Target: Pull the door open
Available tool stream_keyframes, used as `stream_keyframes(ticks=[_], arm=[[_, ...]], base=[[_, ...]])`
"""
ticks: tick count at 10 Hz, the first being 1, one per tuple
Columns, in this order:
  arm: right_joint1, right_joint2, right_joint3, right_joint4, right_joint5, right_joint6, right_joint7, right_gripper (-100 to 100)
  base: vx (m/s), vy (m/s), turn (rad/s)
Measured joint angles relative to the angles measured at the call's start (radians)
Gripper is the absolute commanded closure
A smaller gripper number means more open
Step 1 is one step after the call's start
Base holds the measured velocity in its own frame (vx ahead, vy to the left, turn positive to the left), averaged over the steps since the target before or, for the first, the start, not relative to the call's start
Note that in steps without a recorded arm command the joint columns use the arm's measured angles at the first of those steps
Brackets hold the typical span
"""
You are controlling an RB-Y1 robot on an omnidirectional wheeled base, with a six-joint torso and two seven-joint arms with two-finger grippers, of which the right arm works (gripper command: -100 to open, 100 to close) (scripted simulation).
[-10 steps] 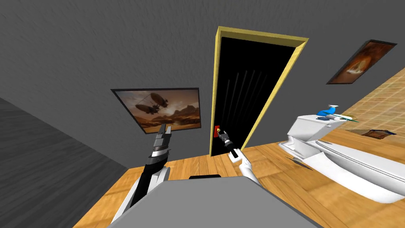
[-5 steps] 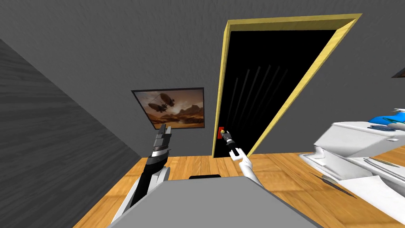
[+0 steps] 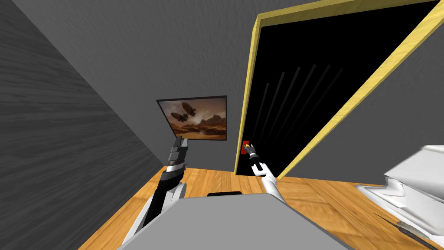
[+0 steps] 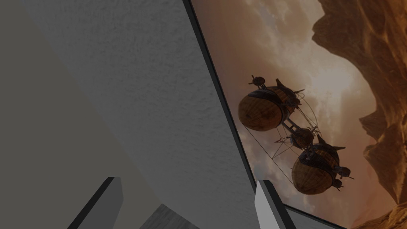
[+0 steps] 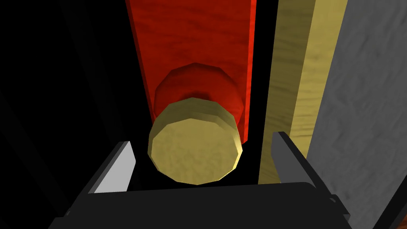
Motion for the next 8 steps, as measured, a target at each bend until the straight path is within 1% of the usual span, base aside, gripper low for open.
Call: stream_keyframes(ticks=[1,2,8], arm=[[-0.007,0.012,-0.018,0.01,-0.003,0.005,0.005,-100],[-0.007,0.013,-0.02,0.011,-0.003,0.007,0.006,100],[-0.007,0.011,-0.019,0.01,-0.003,0.006,0.005,100]], base=[[0.005,-0.035,0.036],[0.0,0.005,-0.03],[-0.001,0.003,0.002]])
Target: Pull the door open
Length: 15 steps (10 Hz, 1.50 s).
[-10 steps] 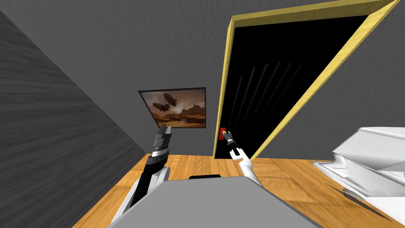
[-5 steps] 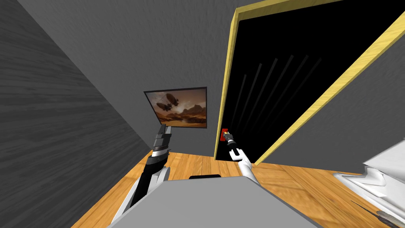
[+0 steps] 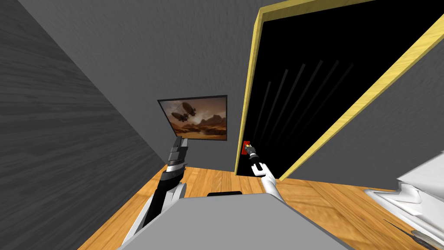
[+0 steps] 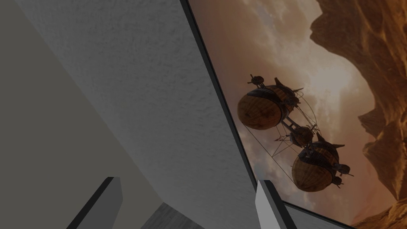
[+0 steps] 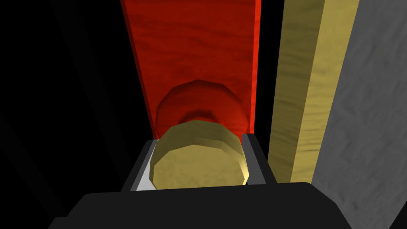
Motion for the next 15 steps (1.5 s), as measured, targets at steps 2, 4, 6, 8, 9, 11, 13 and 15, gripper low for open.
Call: stream_keyframes(ticks=[2,4,6,8,9,11,13,15], arm=[[-0.003,-0.004,0.001,0.005,-0.009,-0.001,-0.028,100],[-0.005,-0.008,0.004,0.007,-0.019,-0.001,-0.066,100],[-0.011,-0.013,0.005,0.015,-0.036,-0.004,-0.117,100],[-0.016,-0.019,0.01,0.024,-0.055,-0.005,-0.173,100],[-0.021,-0.023,0.011,0.03,-0.066,-0.006,-0.202,100],[-0.024,-0.026,0.013,0.038,-0.081,-0.01,-0.248,100],[-0.024,-0.031,0.019,0.038,-0.098,-0.01,-0.298,100],[-0.039,-0.039,0.021,0.057,-0.12,-0.011,-0.35,100]], base=[[-0.016,-0.005,0.019],[-0.024,-0.007,0.027],[-0.033,-0.008,0.031],[-0.039,-0.012,0.043],[-0.03,-0.013,0.019],[-0.033,-0.013,0.038],[-0.025,-0.008,0.018],[-0.038,-0.017,0.038]])
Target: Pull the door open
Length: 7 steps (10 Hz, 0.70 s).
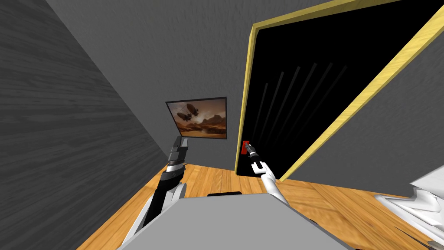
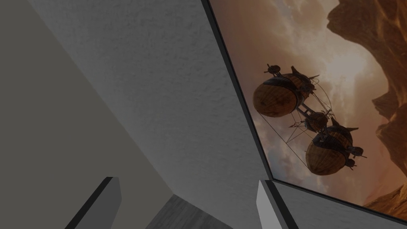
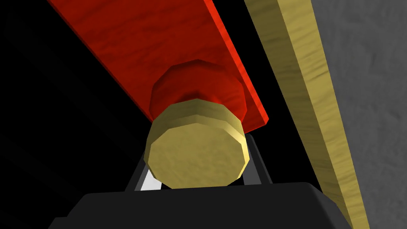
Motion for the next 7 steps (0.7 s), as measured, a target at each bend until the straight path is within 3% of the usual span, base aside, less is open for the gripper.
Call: stream_keyframes(ticks=[7], arm=[[-0.01,-0.016,0.017,0.018,-0.067,-0.002,-0.174,100]], base=[[-0.038,-0.019,0.041]])
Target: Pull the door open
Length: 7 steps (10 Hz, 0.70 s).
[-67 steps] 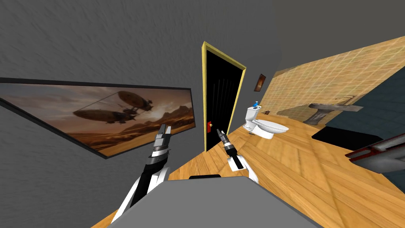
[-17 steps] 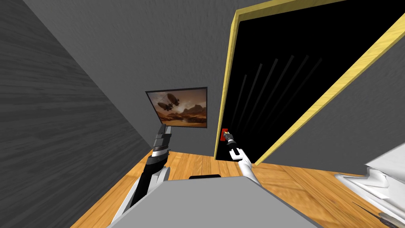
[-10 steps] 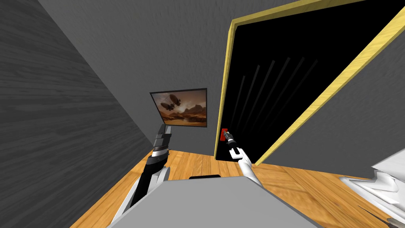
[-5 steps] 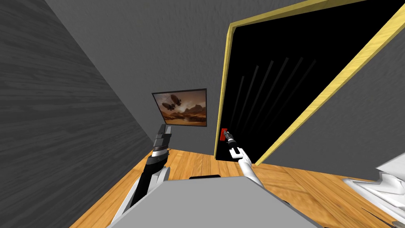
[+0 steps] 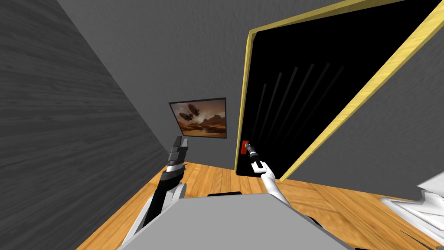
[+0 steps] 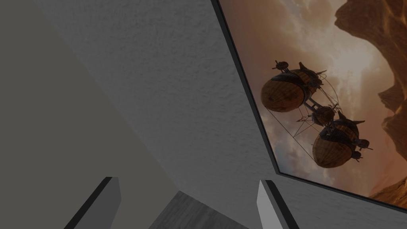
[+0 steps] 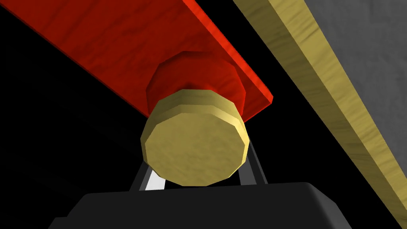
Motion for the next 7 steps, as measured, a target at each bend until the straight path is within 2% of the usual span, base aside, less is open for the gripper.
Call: stream_keyframes(ticks=[1,3,5,7], arm=[[-0.012,-0.006,-0.001,0.023,-0.018,-0.008,-0.027,100],[-0.01,-0.011,0.009,0.017,-0.038,-0.004,-0.078,100],[-0.024,-0.014,0.007,0.049,-0.063,-0.022,-0.124,100],[-0.021,-0.016,0.014,0.048,-0.083,-0.022,-0.168,100]], base=[[-0.036,-0.026,0.026],[-0.053,-0.019,0.055],[-0.041,-0.02,0.026],[-0.037,-0.015,0.019]])
